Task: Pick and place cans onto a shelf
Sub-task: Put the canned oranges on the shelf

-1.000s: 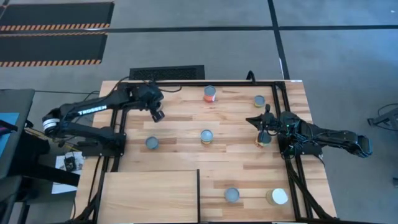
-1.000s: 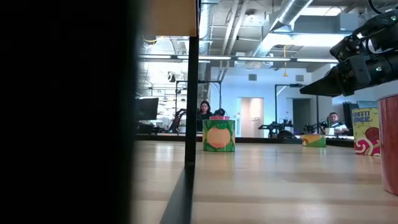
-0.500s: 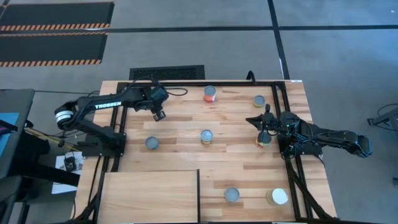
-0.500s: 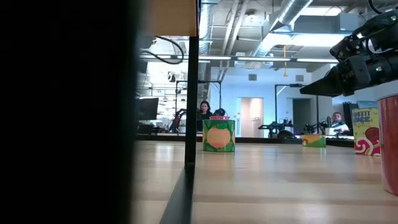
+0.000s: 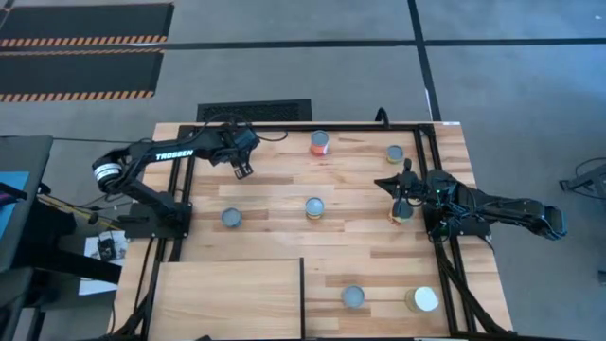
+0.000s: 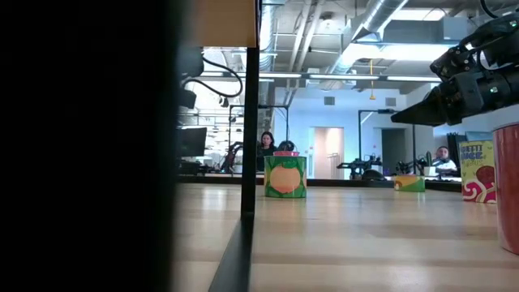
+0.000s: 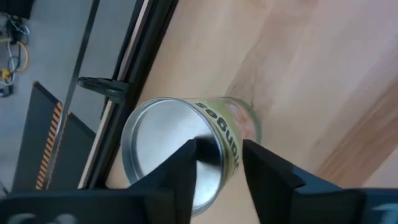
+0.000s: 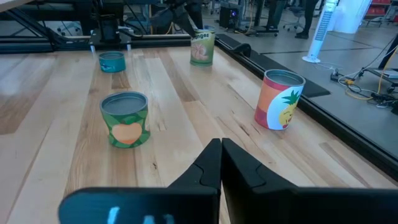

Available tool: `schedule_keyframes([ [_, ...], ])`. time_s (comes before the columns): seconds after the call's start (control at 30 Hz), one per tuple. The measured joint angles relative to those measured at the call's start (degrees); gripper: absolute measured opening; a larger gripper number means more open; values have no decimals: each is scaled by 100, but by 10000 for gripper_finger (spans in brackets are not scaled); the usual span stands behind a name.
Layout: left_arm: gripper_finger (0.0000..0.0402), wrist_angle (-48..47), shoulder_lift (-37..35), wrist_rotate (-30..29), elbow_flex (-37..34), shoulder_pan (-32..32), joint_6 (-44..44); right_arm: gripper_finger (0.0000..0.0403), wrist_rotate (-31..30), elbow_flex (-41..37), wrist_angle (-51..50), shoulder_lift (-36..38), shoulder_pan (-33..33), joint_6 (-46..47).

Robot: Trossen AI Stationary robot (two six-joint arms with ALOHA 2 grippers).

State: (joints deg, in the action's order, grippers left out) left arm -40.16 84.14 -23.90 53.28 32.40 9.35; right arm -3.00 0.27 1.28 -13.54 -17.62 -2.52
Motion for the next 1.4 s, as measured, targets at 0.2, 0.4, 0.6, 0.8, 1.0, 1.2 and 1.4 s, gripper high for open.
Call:
schedule_keyframes([
  [0.2, 12, -69, -4, 124, 2, 45, 355, 29, 2, -1, 2, 0, 1, 0],
  [0.4, 2, -236, -237, 312, 15, 48, 439, 29, 0, -1, 2, 2, 2, 2],
  [0.6, 0, -895, -779, 778, 289, 2, 344, 29, 2, -2, 0, 0, 1, 1],
  [0.8, 0, -1929, -1416, 979, 781, -571, 131, 28, 2, -1, 2, 1, 1, -1],
  [1.0, 0, -2943, -1910, 1376, 1503, -1628, -356, 29, 1, 1, 2, 0, 1, -1],
  [1.2, 0, -3789, -2016, 1457, 2370, -3051, -1468, 29, 0, 0, 1, 0, 0, -1],
  [1.4, 0, -4007, -1837, 1430, 3154, -4629, -2714, 28, 0, 0, 2, 2, 1, 1],
])
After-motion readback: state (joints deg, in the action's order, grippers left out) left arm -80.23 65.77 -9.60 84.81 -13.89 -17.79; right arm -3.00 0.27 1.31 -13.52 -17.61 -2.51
